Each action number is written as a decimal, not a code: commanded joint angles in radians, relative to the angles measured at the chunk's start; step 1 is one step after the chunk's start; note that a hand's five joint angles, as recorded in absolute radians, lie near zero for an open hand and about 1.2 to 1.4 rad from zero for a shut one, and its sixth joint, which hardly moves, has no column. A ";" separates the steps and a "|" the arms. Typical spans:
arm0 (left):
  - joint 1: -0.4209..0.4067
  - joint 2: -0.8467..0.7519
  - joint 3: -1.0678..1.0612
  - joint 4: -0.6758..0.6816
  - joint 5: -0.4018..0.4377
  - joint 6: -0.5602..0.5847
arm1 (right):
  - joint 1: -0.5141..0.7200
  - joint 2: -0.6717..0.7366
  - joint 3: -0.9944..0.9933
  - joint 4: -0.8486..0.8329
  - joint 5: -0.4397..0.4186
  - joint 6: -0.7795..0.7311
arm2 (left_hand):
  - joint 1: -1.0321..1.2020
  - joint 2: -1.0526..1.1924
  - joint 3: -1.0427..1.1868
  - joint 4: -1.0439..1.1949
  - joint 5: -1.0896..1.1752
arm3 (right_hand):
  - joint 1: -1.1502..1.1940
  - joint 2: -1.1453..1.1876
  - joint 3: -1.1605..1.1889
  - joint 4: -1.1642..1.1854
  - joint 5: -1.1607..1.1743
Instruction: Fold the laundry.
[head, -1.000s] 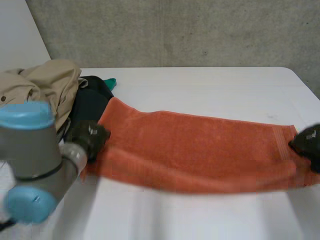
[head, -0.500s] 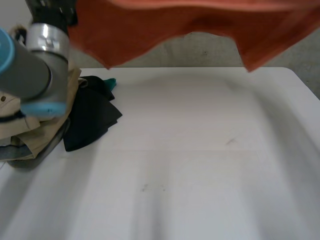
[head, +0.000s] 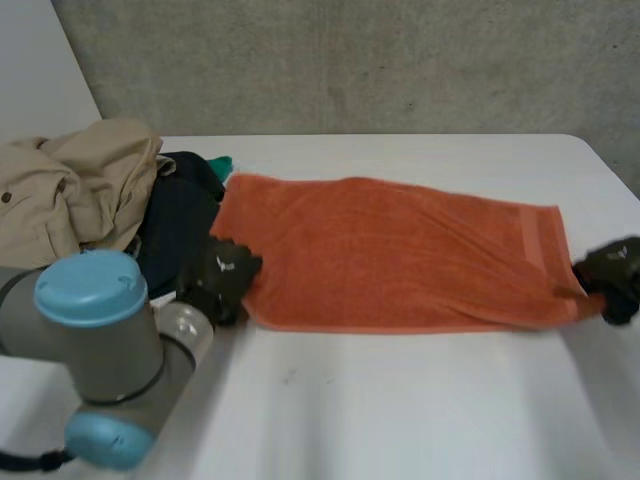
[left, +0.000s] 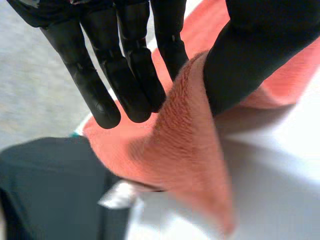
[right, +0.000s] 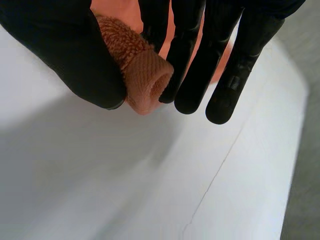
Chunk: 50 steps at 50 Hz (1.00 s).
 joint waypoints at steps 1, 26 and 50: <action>-0.068 0.208 -0.097 -0.334 -0.008 0.019 | -0.132 -0.220 0.162 0.223 0.012 -0.284 | 0.243 0.196 0.201 0.194 0.241 | 0.405 0.216 0.216 0.207 0.226; -0.101 -0.056 0.182 -0.215 -0.064 0.071 | -0.166 -0.092 0.097 -0.029 -0.058 -0.144 | 0.243 0.196 0.201 0.194 0.241 | 0.405 0.216 0.216 0.207 0.226; 0.041 0.030 0.686 0.219 -0.078 0.113 | 0.004 -0.268 -0.308 -0.600 0.063 0.377 | 0.243 0.196 0.201 0.194 0.241 | 0.405 0.216 0.216 0.207 0.226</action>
